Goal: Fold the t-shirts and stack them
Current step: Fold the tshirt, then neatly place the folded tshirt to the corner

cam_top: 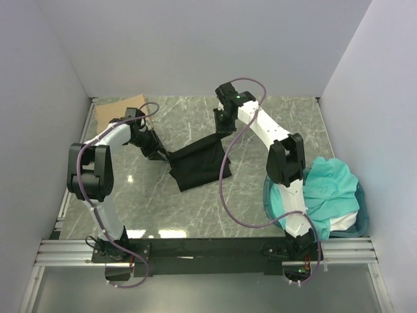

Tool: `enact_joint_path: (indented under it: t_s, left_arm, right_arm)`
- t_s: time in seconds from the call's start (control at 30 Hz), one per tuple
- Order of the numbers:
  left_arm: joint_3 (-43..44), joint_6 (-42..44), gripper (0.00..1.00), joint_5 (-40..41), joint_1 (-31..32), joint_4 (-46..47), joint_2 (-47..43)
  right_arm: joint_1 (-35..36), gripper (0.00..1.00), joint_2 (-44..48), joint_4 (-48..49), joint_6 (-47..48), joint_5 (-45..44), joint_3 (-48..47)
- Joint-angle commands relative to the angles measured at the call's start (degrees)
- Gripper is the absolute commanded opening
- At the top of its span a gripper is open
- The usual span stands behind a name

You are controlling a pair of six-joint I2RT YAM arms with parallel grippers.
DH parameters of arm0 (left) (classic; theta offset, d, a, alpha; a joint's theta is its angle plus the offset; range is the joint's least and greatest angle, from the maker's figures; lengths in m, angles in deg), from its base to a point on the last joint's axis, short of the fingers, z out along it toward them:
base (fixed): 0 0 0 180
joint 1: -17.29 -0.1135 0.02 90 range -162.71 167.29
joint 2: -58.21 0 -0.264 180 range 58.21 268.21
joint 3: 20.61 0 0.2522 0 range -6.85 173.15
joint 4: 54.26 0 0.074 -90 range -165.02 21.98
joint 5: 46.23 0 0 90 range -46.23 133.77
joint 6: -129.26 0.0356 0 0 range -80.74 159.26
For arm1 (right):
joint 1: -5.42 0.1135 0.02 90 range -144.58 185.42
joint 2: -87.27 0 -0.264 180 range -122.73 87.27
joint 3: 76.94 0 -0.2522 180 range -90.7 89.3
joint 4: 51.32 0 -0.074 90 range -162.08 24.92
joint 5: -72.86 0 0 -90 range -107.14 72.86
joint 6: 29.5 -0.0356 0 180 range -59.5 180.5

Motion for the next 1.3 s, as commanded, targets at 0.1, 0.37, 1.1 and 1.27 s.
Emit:
enact_joint_path:
  t_s: [0.1,0.37,1.1,1.27]
  left_arm:
    - [4.47,-0.96,0.73,4.09,-2.00,0.79,0.58]
    - [-1.67,-0.17,0.83,2.79,-1.92,5.44,-4.34]
    - [-29.89,-4.91,0.77,-6.27,1.07,29.26,-17.71]
    - [-29.63,-5.36,0.76,-5.13,2.21,30.50,-15.43]
  right_arm:
    - [-1.29,0.55,-0.08,0.60,2.05,1.96,-5.07]
    - [-1.12,0.70,9.58,6.14,2.84,3.98,5.55]
    - [4.07,0.63,18.12,19.68,-0.23,11.80,34.30]
    - [4.24,0.63,15.84,20.56,-0.14,11.19,35.71]
